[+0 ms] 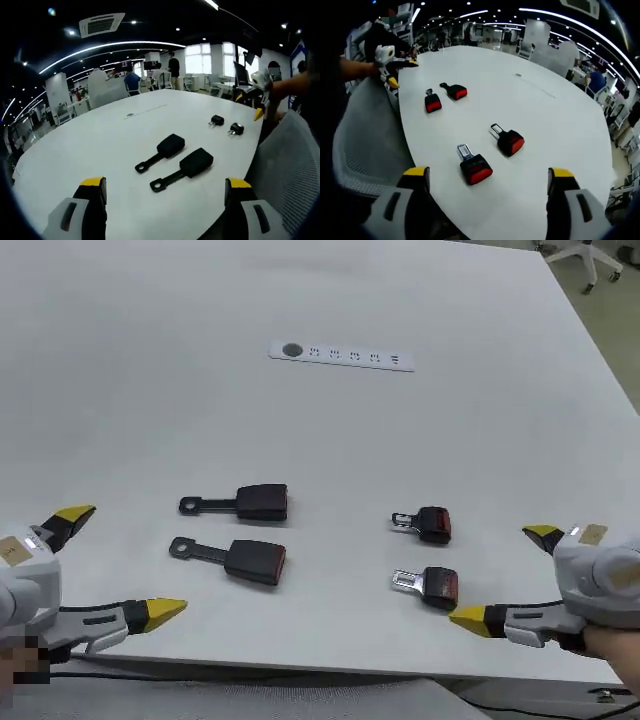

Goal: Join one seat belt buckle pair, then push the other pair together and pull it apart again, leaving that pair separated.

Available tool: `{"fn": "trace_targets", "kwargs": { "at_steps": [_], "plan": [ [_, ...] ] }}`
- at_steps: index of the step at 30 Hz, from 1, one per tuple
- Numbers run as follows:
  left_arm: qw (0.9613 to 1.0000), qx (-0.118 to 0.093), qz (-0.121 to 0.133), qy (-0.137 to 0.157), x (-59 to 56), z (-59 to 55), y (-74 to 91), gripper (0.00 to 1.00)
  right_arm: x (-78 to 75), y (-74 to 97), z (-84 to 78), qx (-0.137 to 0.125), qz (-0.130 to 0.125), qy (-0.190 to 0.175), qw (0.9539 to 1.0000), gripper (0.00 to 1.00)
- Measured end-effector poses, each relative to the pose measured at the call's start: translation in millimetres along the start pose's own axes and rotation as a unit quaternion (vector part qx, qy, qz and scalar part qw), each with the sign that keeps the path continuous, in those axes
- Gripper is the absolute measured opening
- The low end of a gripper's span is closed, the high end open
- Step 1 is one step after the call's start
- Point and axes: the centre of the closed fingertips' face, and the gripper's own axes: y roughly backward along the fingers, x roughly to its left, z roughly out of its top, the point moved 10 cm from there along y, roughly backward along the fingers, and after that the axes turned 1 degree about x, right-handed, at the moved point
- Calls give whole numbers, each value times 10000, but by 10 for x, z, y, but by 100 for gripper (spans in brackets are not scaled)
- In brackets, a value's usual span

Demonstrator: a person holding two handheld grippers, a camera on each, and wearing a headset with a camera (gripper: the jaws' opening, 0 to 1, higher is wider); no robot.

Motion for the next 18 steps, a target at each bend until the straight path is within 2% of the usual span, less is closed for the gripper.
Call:
{"fn": "trace_targets", "kwargs": {
  "at_steps": [18],
  "plan": [
    [10000,47,14,-39,8,-8,0,98,27,-9,-8,-6,21,-6,10000,97]
  ]
}}
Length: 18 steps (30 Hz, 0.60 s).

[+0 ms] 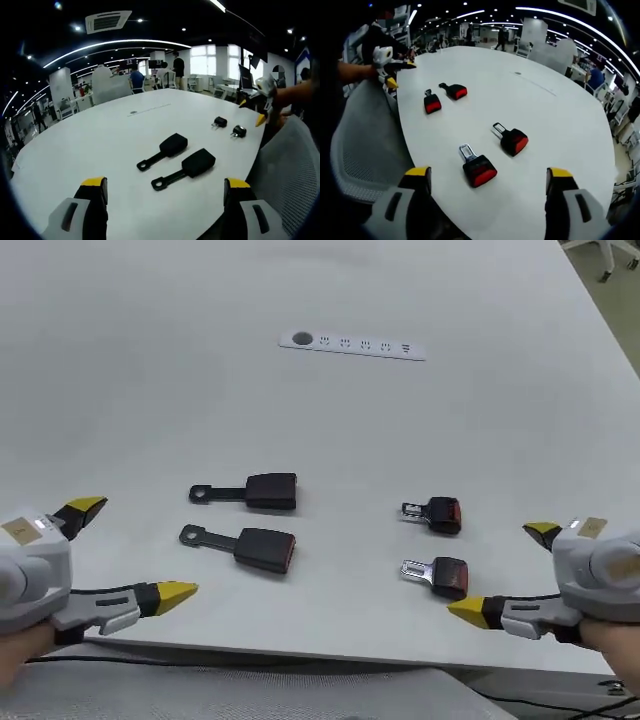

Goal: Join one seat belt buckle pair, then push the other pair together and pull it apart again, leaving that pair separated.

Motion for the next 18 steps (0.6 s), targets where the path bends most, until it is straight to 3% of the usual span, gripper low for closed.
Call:
{"fn": "trace_targets", "kwargs": {
  "at_steps": [18],
  "plan": [
    [10000,1,23,15,4,0,1,98,4,7,-25,-9,-42,15,10000,97]
  ]
}}
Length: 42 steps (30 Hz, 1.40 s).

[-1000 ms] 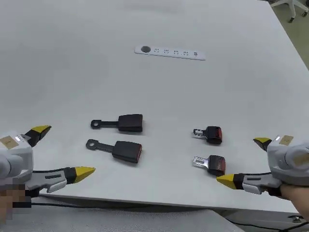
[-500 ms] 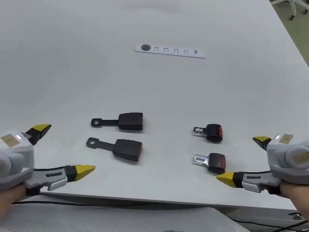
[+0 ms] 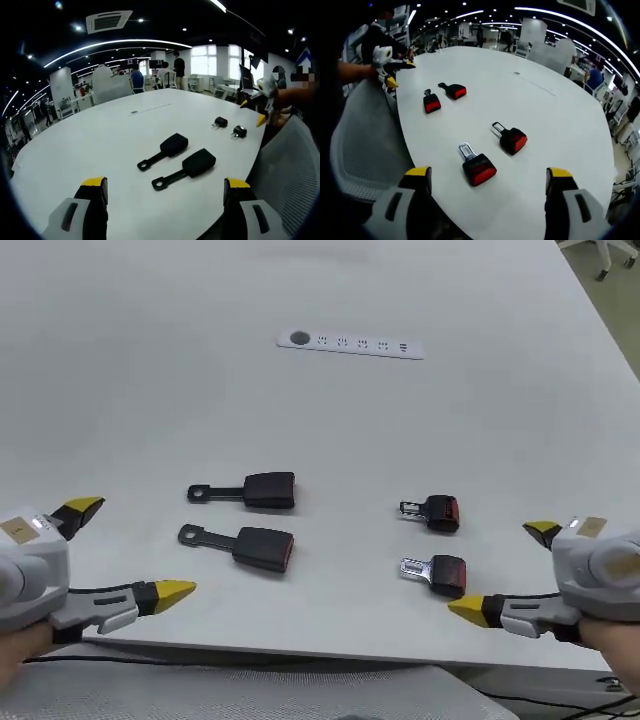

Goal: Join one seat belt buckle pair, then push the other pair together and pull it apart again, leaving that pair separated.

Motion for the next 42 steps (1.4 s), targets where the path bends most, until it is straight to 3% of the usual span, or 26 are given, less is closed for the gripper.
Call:
{"fn": "trace_targets", "kwargs": {
  "at_steps": [11,14,20,21,24,28,33,37,42],
  "plan": [
    [10000,-28,46,-24,5,5,4,99,14,7,51,-44,5,127,9999,95],
    [9997,18,110,-218,11,6,7,100,4,11,57,-55,-5,133,9999,93],
    [9996,33,74,-253,4,9,1,100,7,29,68,-18,-6,180,9998,88],
    [9994,126,116,-314,8,0,5,100,5,27,63,15,5,201,9998,87],
    [9994,72,54,-342,-7,8,0,98,11,34,61,98,34,344,9994,82],
    [9982,102,73,-583,-12,29,10,97,7,55,85,98,47,453,9989,79],
    [9953,301,45,-924,-42,29,10,96,-23,90,132,46,50,509,9987,75],
    [9938,377,-23,-1042,-66,40,14,96,-24,101,152,52,87,558,9984,72],
    [9917,508,-362,-1127,-100,50,19,95,8,121,181,56,189,693,9974,71]
  ]
}}
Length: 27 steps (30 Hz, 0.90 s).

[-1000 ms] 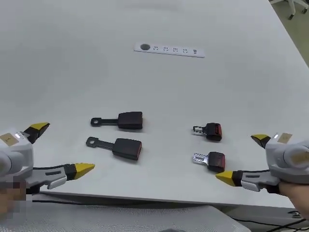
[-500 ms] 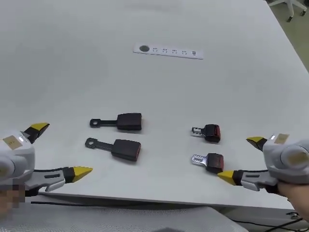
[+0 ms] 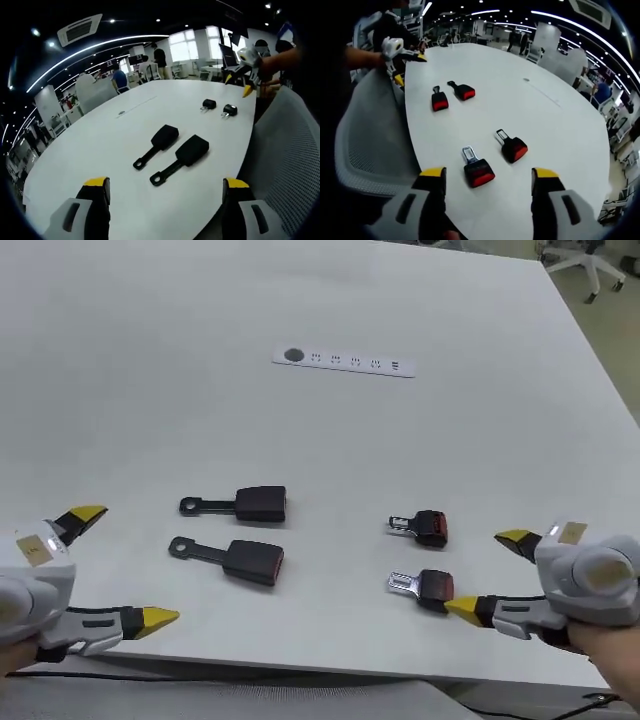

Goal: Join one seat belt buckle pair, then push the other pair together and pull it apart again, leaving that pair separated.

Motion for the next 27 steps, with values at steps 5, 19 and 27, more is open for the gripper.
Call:
{"fn": "trace_targets", "kwargs": {
  "at_steps": [5,19,27],
  "plan": [
    [9992,-33,-400,-57,31,163,-15,88,45,-7,5,-73,102,246,9996,68],
    [9920,272,-1041,-661,-28,273,-352,77,139,-169,9,11,466,414,9981,56],
    [9841,370,-1342,-1106,-83,323,-651,65,124,-260,19,105,569,618,9964,47]
  ]
}}
